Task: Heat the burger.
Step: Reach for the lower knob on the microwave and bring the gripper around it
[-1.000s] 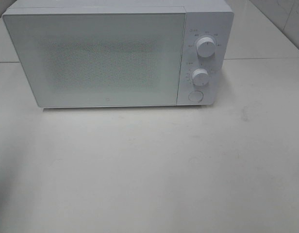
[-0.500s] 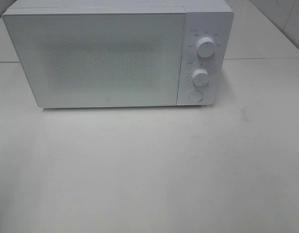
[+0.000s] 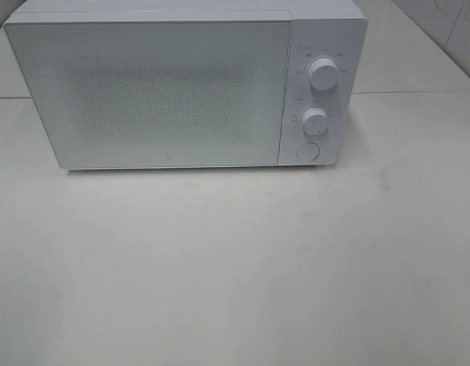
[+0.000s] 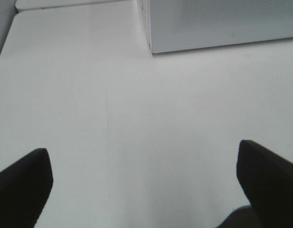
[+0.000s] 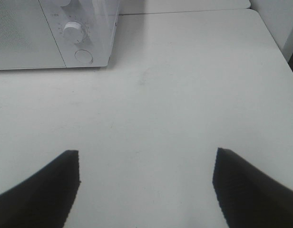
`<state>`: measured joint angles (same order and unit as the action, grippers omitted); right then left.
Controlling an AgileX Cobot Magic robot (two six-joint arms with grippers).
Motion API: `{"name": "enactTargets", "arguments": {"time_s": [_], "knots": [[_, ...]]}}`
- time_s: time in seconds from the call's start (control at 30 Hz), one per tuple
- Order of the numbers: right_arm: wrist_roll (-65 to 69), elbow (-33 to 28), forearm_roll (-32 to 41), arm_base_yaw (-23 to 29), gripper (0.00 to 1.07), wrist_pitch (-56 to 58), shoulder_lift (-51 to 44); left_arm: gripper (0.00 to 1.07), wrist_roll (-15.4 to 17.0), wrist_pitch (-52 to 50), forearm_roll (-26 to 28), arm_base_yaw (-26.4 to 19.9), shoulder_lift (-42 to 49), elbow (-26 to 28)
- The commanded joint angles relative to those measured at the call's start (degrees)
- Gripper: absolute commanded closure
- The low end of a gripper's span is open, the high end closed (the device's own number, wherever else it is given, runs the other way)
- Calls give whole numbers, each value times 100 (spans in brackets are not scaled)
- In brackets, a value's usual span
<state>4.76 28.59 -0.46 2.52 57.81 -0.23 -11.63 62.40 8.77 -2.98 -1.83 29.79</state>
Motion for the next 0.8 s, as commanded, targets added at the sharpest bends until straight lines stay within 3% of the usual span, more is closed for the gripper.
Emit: {"name": "enactTargets", "arguments": {"time_s": [0.03, 0.8], "knots": [[-11, -17, 6, -52, 31, -74, -166, 8, 17, -86, -80, 29, 338, -11], [-6, -17, 6, -52, 31, -74, -149, 9, 23, -92, -92, 29, 338, -11]]}}
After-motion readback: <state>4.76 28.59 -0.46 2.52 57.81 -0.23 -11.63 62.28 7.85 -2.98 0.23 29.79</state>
